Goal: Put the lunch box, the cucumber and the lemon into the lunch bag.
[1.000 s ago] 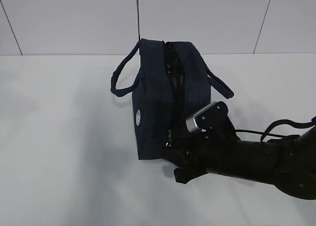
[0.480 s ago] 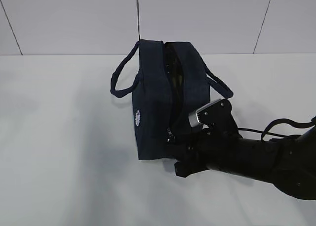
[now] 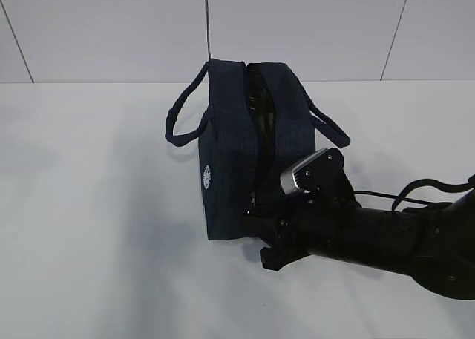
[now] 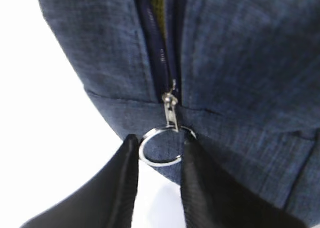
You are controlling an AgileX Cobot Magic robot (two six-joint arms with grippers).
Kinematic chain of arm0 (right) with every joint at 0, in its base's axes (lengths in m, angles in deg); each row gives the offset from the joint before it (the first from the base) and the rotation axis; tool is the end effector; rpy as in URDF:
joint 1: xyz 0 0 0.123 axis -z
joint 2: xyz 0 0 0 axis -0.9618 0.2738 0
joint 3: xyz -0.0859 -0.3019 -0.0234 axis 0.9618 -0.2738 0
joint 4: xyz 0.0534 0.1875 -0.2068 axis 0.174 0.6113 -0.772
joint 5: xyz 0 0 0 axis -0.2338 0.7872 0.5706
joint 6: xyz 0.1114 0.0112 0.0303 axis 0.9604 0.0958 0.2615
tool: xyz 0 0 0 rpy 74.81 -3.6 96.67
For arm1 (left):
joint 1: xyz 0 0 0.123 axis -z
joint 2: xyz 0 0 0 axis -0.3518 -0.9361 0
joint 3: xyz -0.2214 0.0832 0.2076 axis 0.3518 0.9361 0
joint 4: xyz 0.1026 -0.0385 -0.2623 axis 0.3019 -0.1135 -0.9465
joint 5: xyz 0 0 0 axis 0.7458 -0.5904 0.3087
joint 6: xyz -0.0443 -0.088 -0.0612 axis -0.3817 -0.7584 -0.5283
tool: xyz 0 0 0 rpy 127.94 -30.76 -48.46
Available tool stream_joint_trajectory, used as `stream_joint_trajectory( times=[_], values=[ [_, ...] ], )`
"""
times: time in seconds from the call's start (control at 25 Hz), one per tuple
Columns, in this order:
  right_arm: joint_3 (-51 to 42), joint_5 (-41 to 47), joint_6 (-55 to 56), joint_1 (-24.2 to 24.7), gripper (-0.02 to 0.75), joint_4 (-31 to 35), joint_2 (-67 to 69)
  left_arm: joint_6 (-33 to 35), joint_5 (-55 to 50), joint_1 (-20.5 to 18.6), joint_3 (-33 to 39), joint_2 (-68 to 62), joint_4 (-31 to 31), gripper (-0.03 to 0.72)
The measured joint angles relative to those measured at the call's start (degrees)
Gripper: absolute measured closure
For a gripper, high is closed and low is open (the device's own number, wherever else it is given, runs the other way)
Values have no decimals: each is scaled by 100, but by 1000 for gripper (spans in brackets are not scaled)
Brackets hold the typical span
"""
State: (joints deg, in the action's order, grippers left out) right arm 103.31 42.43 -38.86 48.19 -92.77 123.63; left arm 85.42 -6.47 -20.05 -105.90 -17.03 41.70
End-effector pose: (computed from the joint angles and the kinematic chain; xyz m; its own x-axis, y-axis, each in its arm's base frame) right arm 0.3069 0.1941 0.0838 -0.4009 -0.2363 -0.8851 -0.7021 0.6999 0.1311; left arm 0.1671 -0.0578 0.4204 -0.7448 -0.0165 -0.6671 0.3165 0.8714 -0.3748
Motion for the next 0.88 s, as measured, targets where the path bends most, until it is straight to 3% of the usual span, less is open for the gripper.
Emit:
stream_joint_trajectory(
  times=[0.2, 0.64, 0.88],
  values=[
    [0, 0, 0, 0, 568, 1, 0, 0, 13, 0, 0, 0, 0, 480],
    [0, 215, 0, 0, 738, 11, 0, 0, 26, 0, 0, 0, 10, 480],
    [0, 304, 0, 0, 738, 21, 0, 0, 26, 0, 0, 0, 10, 480]
  ],
)
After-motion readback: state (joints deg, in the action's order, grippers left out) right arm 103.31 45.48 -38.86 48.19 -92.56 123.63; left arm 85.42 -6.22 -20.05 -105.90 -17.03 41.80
